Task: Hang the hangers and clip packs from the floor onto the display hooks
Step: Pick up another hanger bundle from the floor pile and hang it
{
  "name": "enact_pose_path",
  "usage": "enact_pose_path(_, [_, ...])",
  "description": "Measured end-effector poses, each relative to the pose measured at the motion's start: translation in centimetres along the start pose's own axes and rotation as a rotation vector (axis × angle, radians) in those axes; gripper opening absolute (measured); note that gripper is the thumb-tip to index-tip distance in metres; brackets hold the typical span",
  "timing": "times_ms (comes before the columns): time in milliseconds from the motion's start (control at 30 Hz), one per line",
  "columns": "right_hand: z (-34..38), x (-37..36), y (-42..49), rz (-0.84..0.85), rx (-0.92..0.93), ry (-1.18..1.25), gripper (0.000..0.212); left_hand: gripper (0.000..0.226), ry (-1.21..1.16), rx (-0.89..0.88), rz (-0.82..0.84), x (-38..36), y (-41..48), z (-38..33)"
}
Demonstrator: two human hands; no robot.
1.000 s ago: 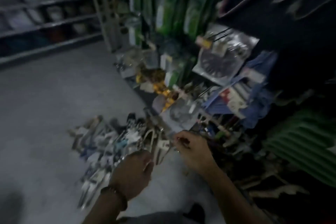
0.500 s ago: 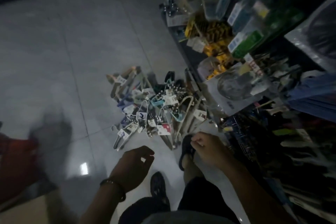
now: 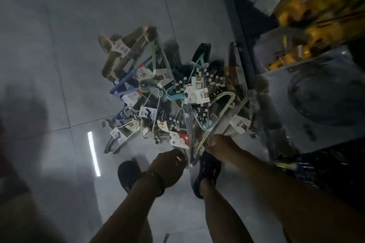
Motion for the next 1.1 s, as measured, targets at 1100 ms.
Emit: enact_pose_path(1100, [4.1,-2.1,10.6,-0.504,-0.092,-0.257,0.029,0.056,-0.644,-0.081,-0.090,1.3,20.8,9.9])
Point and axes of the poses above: each hand's wrist, its own y-axis towards the middle knuckle, its own x-axis out of the back of the hand, z = x × y, the point moved 2 cm from there along y, towards the middle knuckle, and after that the axes turned 10 degrees about z, right-handed, at the moved point
